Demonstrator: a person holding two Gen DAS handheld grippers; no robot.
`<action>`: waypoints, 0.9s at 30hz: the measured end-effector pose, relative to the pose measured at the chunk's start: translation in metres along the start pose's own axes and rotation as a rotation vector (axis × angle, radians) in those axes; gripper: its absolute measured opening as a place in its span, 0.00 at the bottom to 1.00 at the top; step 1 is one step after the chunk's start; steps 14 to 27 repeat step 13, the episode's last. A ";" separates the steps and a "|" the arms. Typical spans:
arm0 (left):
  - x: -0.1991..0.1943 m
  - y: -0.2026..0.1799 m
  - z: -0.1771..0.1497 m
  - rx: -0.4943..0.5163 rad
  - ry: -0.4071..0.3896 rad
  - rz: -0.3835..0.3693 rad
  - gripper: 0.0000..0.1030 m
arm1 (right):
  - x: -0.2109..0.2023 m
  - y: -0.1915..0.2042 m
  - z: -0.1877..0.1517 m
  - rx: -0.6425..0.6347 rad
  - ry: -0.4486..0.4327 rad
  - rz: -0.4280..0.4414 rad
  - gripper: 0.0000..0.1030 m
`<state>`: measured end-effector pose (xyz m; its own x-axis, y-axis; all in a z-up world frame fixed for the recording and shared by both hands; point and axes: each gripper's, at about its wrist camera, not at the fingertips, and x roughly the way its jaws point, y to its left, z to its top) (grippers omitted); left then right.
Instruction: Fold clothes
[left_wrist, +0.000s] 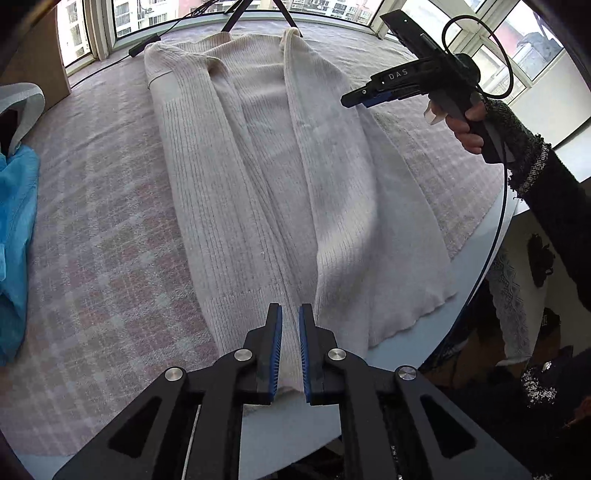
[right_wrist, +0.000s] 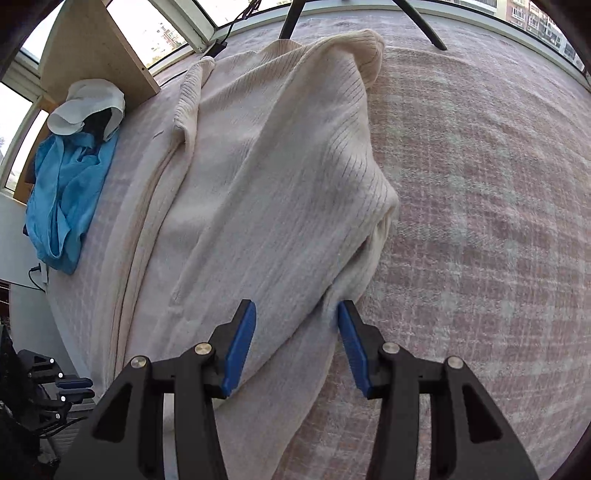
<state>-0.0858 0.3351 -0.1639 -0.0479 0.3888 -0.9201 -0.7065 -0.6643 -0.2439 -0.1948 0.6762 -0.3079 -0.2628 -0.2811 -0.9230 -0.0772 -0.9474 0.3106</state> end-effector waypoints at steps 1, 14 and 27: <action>-0.001 -0.011 0.000 0.035 -0.008 -0.020 0.16 | 0.001 0.001 0.001 0.005 0.005 -0.005 0.45; 0.069 -0.047 0.004 0.229 0.110 0.001 0.08 | 0.002 0.005 0.013 0.037 0.011 -0.012 0.45; 0.069 -0.047 0.004 0.229 0.110 0.001 0.08 | 0.002 0.005 0.013 0.037 0.011 -0.012 0.45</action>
